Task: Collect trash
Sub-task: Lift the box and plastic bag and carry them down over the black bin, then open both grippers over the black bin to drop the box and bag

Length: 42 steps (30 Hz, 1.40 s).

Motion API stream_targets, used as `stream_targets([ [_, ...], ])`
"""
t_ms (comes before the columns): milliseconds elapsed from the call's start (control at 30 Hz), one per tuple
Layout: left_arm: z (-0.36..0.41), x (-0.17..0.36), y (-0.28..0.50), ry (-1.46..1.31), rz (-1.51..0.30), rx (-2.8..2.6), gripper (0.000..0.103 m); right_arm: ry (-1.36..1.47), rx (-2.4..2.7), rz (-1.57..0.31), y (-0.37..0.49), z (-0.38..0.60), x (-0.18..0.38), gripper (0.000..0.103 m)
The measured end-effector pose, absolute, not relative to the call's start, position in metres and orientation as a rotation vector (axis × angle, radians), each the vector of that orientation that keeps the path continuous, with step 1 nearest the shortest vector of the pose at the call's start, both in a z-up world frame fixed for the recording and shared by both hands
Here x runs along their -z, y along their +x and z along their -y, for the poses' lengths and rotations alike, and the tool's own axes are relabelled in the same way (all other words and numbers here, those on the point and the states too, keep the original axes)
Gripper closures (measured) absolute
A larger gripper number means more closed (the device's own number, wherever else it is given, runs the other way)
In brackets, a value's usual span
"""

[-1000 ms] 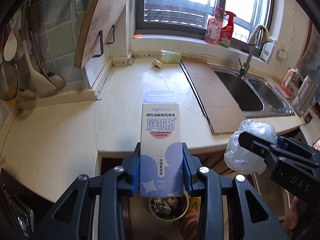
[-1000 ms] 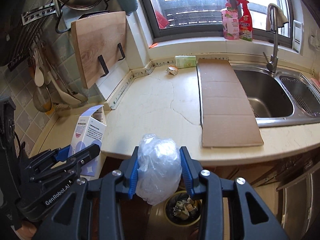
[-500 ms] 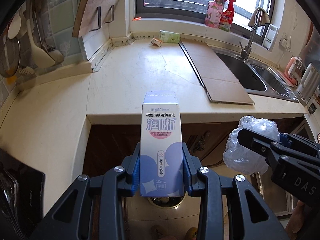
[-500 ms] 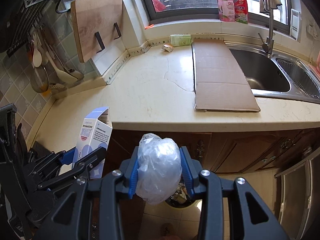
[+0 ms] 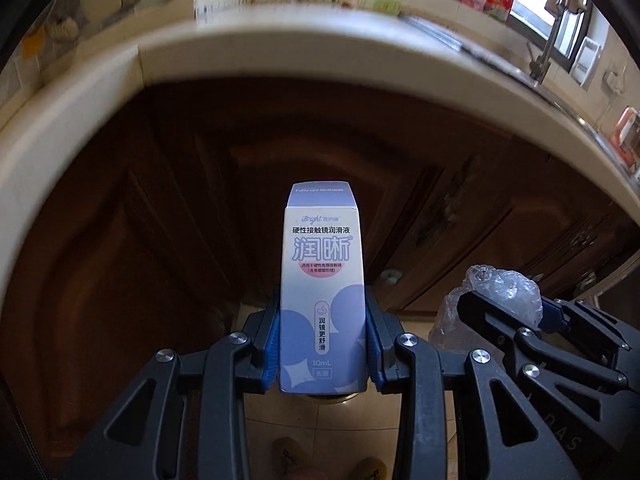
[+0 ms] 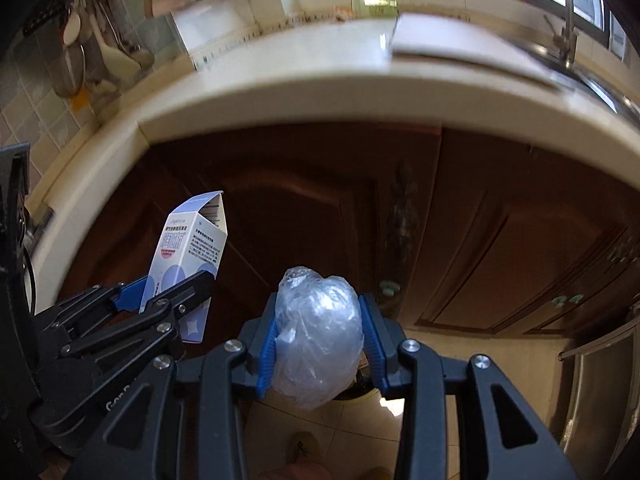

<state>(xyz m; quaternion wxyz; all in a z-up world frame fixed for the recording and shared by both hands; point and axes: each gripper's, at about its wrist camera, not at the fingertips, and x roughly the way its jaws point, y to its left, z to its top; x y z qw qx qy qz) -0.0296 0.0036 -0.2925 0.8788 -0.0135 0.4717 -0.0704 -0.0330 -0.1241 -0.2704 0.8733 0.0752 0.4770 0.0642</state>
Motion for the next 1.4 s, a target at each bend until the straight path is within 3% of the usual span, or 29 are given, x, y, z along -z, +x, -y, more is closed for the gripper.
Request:
stream_targets([
  [367,-0.017,0.444,-0.014,-0.072,-1.07,0.109,0.07,0.186,-0.135,-1.029,-0.026,0.125,0.418,0.062],
  [567,-0.01,0.494,-0.005,-0.053,-1.08,0.123,0.069,0.162,-0.14,-1.027,-0.016,0.124,0.468,0.061],
  [733,-0.004,0.527,0.007,-0.019,-1.098,0.15,0.063,0.157,-0.16,-1.053,-0.006,0.12,0.502,0.052],
  [967,-0.011,0.538,0.02,-0.038,-1.093,0.116,0.033,0.174,-0.142,-1.038,-0.001,0.125,0.514,0.051],
  [1400,-0.02,0.485,0.001,-0.047,-1.058,0.128,0.022,0.195,-0.092,-1.001,-0.021,0.136,0.459,0.05],
])
